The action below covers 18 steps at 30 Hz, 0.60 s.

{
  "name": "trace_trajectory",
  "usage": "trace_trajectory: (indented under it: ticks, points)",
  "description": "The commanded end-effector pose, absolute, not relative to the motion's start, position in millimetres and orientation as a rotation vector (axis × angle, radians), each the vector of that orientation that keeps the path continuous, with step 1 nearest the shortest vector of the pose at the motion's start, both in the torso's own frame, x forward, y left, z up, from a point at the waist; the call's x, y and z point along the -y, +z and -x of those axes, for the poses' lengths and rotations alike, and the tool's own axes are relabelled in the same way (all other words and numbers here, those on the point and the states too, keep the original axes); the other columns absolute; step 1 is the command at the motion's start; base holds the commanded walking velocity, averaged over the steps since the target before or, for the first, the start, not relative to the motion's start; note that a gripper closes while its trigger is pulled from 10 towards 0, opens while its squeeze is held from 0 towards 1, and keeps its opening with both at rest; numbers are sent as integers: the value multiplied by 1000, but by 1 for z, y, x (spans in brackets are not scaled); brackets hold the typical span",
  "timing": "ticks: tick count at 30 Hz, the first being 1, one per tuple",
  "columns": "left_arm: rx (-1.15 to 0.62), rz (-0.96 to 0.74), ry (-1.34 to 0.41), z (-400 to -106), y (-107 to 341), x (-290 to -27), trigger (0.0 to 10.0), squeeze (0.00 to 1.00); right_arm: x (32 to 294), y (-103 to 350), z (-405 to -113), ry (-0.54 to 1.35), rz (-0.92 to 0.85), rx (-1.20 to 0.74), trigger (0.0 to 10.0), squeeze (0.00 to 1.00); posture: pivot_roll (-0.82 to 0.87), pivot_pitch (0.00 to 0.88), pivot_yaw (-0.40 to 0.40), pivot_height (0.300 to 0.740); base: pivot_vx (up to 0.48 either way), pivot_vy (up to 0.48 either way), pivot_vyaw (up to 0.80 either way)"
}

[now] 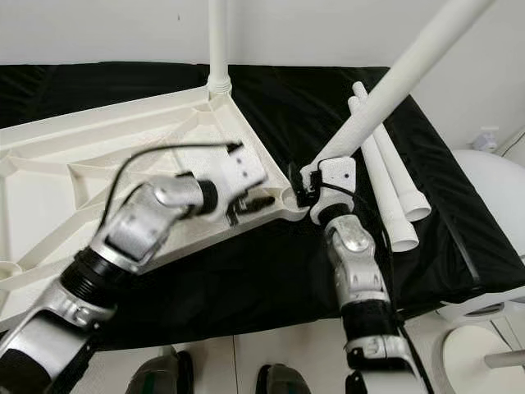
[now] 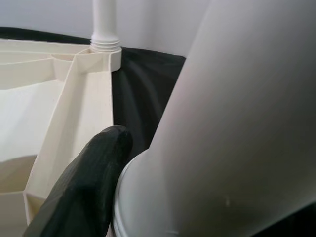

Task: Building children table

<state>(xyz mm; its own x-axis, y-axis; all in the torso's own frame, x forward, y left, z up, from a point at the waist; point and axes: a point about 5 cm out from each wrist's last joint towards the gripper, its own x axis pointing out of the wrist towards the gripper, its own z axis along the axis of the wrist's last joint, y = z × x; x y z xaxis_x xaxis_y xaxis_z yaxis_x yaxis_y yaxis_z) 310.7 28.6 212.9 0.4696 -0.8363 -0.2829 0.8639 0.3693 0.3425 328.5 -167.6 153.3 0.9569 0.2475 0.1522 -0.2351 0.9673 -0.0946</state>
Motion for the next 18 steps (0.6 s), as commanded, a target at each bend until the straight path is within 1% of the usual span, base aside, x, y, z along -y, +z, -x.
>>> trace_trajectory:
  ticks: [1, 3, 5, 7, 9, 10, 11, 12, 13, 14, 15, 16, 18]
  points:
    - [-43, -464, -1125, -311, 218, -29, 10000, 0, 172, 152, -331, 250, 66, 145, 10000, 0, -7, 77, -53, 740, 0, 0, 0]
    - [-27, -459, -1109, -315, 222, -33, 10000, 0, 173, 154, -332, 272, 69, 136, 10000, 0, -6, 76, -55, 740, 0, 0, 0]
    - [19, -427, -1076, -323, 236, -39, 10000, 0, 174, 158, -335, 333, 92, 125, 10000, 0, -5, 73, -60, 740, 0, 0, 0]
    - [37, -402, -1072, -325, 242, -39, 10000, 0, 173, 160, -336, 365, 106, 123, 10000, 0, -4, 70, -63, 740, 0, 0, 0]
    - [65, -375, -1080, -325, 249, -38, 10000, 0, 174, 162, -337, 391, 114, 124, 10000, 0, -3, 64, -67, 740, 0, 0, 0]
    - [97, -327, -1089, -325, 259, -35, 10000, 0, 173, 164, -338, 433, 117, 115, 10000, 0, 1, 59, -72, 740, 0, 0, 0]
    - [97, -327, -1089, -325, 259, -35, 10000, 0, 173, 164, -338, 433, 117, 115, 10000, 0, 1, 59, -72, 740, 0, 0, 0]
    - [118, -257, -1099, -325, 269, -31, 10000, 0, 172, 165, -338, 480, 117, 103, 10000, 0, 4, 53, -76, 740, 0, 0, 0]
    - [118, -257, -1099, -325, 269, -31, 10000, 0, 172, 165, -338, 480, 117, 103, 10000, 0, 4, 53, -76, 740, 0, 0, 0]
    - [129, -210, -1106, -325, 275, -28, 10000, 392, 171, 166, -339, 510, 116, 94, 10000, 0, 5, 52, -77, 740, 0, 0, 0]
    - [129, -210, -1106, -325, 275, -28, 10000, 392, 171, 166, -339, 510, 116, 94, 10000, 0, 5, 52, -77, 740, 0, 0, 0]
    - [141, -190, -1104, -326, 279, -26, 10000, 1000, 170, 167, -339, 534, 125, 92, 10000, 0, 7, 49, -79, 740, 0, 0, 0]
    - [146, -169, -1095, -327, 282, -23, 10000, 1000, 169, 168, -340, 559, 129, 89, 10000, 0, 14, 47, -84, 740, 0, 0, 0]
